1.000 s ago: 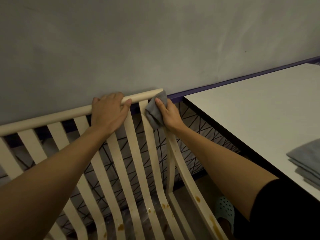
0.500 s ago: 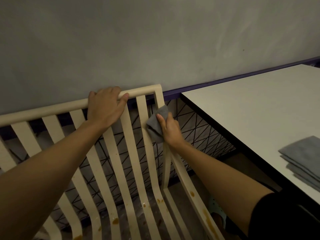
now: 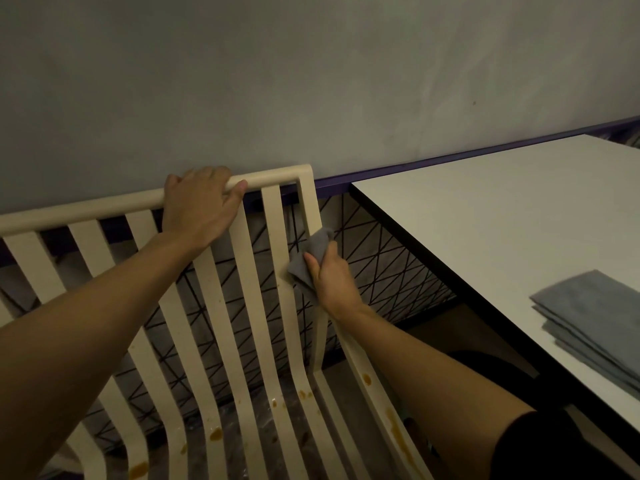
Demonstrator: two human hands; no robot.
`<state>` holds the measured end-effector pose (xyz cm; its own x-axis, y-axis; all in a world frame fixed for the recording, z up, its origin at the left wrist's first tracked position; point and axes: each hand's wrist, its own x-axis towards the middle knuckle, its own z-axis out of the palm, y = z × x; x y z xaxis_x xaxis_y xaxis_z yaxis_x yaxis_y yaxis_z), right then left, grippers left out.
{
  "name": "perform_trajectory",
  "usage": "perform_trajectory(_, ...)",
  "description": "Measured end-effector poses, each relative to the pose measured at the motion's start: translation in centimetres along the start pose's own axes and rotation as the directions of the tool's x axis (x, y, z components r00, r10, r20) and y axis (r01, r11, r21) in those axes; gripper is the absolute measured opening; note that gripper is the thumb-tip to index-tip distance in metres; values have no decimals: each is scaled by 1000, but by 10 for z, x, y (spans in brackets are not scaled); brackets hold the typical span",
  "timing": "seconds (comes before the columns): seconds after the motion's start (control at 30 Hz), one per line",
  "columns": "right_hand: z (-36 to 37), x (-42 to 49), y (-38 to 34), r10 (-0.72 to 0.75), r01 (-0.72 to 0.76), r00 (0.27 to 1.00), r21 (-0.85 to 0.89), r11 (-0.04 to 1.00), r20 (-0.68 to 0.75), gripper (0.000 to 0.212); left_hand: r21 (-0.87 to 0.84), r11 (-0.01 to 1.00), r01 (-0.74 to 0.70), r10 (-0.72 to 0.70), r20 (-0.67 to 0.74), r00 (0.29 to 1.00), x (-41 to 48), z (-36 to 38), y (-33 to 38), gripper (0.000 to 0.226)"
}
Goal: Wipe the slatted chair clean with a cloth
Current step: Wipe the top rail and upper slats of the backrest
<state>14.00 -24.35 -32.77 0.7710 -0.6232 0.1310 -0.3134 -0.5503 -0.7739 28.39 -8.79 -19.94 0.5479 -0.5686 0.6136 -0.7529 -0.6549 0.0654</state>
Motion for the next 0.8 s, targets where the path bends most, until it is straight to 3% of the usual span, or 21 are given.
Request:
perform_trajectory(0.27,-1,-15,7,0,-15,998,-240,971,-59,43,7,1000,1,-1,6,1000,0,1,0,33)
perform_trajectory(0.47,-18,3,-4,-15,18,1000,-394,919,12,55,11,1000,3,-3,17,1000,-1,2,0,36)
perform_trajectory(0.6,-41,29,-35,-58,79,996,-400,913,64,46,-13,1000,18,-17,51,999,0,-1,2,34)
perform_trajectory(0.8,-60,63,-82,-171,135,985,-524,841,-21,52,-50,998,46,-42,69,997,3,-6,-3,35)
